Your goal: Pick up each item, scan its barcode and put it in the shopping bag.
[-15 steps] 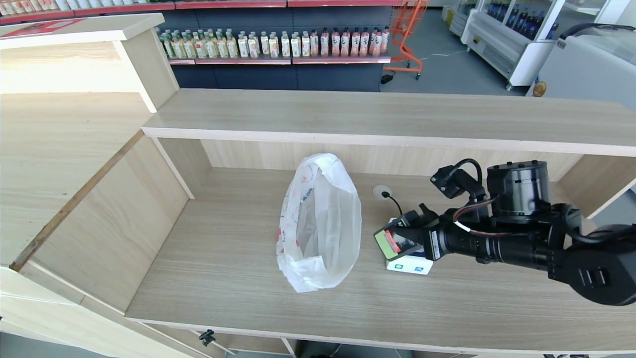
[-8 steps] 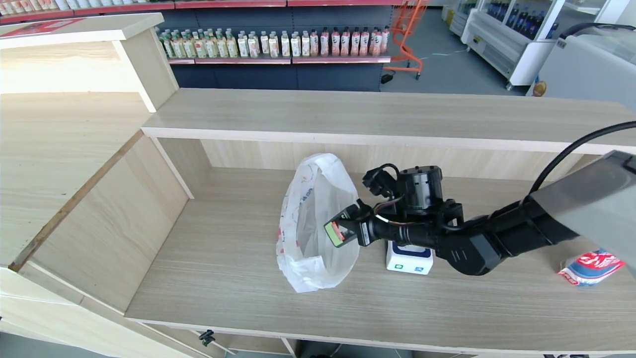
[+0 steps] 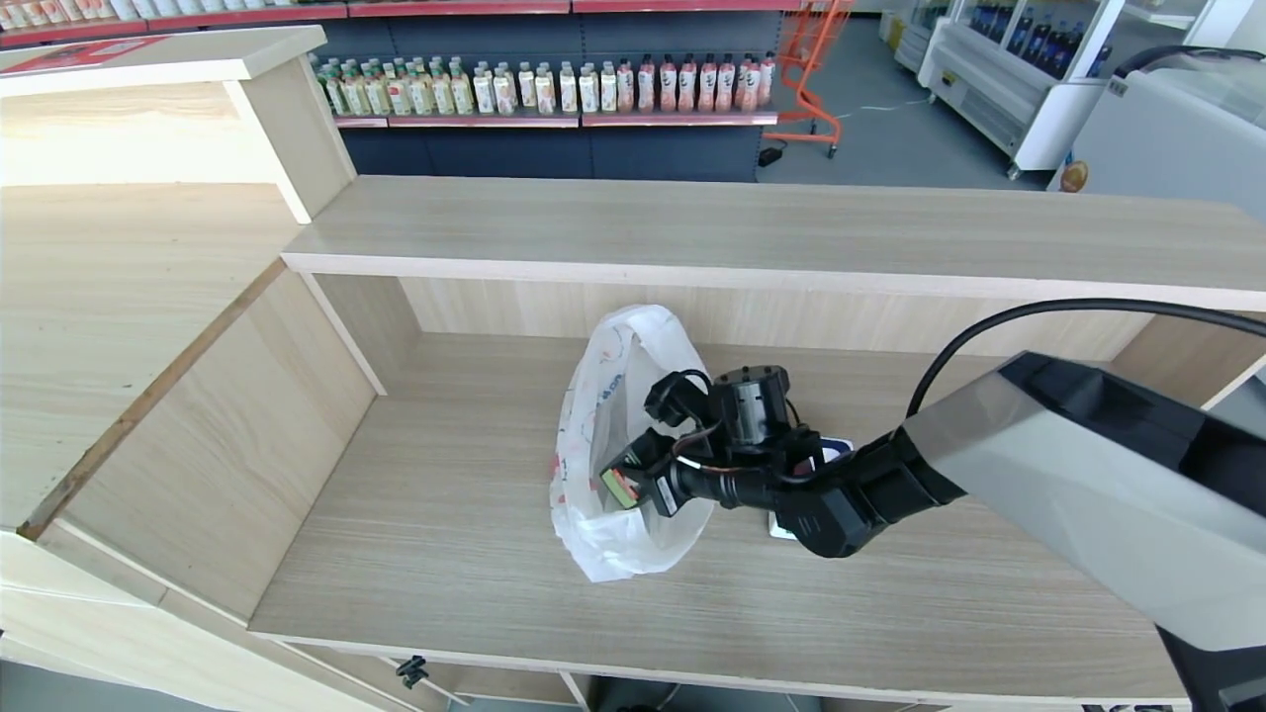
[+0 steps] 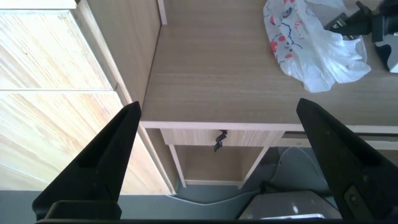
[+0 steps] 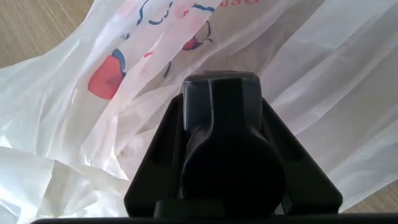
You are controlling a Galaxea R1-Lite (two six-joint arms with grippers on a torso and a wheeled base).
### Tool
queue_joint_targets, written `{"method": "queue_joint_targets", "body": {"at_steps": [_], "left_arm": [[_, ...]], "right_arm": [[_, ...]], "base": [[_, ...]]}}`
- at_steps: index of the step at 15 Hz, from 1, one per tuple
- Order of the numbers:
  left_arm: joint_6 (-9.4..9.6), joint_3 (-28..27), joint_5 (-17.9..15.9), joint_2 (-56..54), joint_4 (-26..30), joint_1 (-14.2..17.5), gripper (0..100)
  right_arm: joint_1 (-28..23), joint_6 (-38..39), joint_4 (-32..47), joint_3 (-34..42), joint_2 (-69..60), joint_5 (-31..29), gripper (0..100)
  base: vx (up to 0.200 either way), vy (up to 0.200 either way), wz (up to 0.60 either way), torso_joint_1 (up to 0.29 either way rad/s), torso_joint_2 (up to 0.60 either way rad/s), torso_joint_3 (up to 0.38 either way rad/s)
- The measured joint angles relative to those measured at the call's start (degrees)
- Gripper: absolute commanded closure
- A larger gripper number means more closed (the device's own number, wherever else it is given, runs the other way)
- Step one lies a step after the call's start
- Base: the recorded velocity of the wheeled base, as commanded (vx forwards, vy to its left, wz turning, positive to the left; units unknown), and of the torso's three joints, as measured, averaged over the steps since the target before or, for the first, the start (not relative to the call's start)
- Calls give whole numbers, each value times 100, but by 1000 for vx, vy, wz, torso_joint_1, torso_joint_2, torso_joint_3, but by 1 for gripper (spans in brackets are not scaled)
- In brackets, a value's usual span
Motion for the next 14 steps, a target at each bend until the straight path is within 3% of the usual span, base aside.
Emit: {"method": "queue_joint_targets", "body": {"at_steps": [4, 8, 11, 14], "left_arm": [[0, -2, 0, 0, 0, 0, 0], [2, -2, 0, 0, 0, 0, 0], [2, -2, 0, 0, 0, 0, 0], [2, -2, -1, 0, 0, 0, 0]], "right_arm": [[37, 410, -26, -325, 124, 30, 0], [23, 1393, 24, -422, -160, 44, 0], [-112, 2289, 200, 17, -885, 52, 0], [-400, 2828, 344, 1045, -2004, 59, 0]], "base": [[0, 0, 0, 0, 0, 0], [0, 0, 0, 0, 0, 0], [0, 0, 0, 0, 0, 0], [0, 0, 0, 0, 0, 0]]}}
